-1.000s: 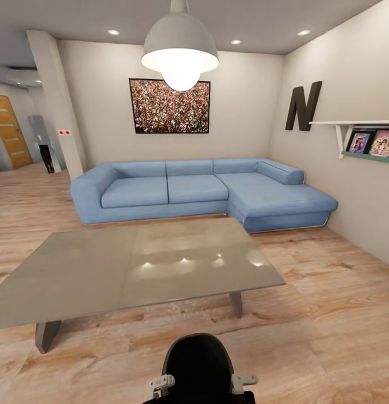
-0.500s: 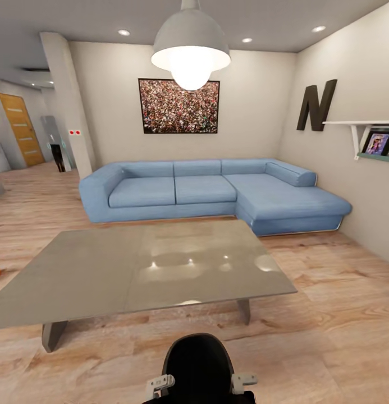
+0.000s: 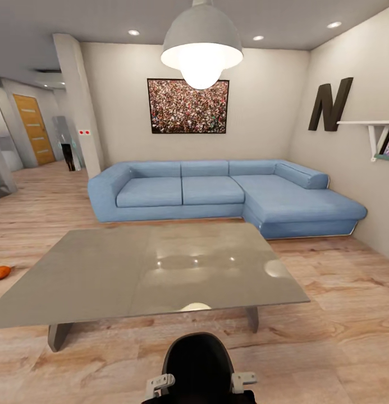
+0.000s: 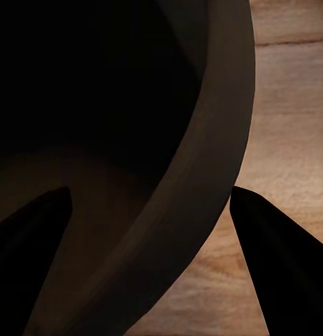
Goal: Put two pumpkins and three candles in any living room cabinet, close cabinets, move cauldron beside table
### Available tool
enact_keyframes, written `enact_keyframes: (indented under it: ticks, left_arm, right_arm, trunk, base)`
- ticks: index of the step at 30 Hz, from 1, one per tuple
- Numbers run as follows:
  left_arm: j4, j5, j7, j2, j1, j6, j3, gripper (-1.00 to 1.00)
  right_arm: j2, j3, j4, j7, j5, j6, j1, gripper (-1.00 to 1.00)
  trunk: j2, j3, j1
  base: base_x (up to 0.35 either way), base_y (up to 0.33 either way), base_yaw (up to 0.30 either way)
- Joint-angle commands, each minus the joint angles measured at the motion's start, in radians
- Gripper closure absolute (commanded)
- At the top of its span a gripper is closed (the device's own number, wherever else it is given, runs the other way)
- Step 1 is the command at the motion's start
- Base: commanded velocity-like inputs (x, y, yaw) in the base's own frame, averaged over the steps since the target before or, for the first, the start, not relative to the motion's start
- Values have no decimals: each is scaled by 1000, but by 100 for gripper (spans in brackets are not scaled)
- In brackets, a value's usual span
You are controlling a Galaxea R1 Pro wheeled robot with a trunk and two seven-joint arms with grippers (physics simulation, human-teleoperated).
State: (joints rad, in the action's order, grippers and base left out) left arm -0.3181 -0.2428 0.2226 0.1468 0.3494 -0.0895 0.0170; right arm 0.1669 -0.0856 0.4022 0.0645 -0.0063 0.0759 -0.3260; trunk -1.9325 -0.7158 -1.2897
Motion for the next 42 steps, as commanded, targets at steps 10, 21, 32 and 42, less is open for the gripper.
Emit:
enact_keyframes:
  ticks: [10,21,32,42]
  left_arm:
    - [-5,-12,1,-4,0,-7,12,100]
    - [-4,-12,1,-4,0,-7,14,100]
    - [-5,-12,1,-4,0,-7,13,100]
    - [-4,-12,1,-4,0,-7,12,100]
  right_arm:
    - [-1,-17,1,-18,-12,7,-1,100]
    - [-1,-17,1,-18,-12,9,-1,100]
    - [-1,-17,1,-18,-12,11,-1,100]
    - [-1,-17,1,-18,-12,10,-1,100]
  trunk:
    - [-15,-7,-8]
    - [-92,-42,-50]
    - [-169,-76,-92]
    - [-239,-107,-130]
  base:
    - [3,0,0]
    - [0,0,0]
    - [0,0,0]
    - [0,0,0]
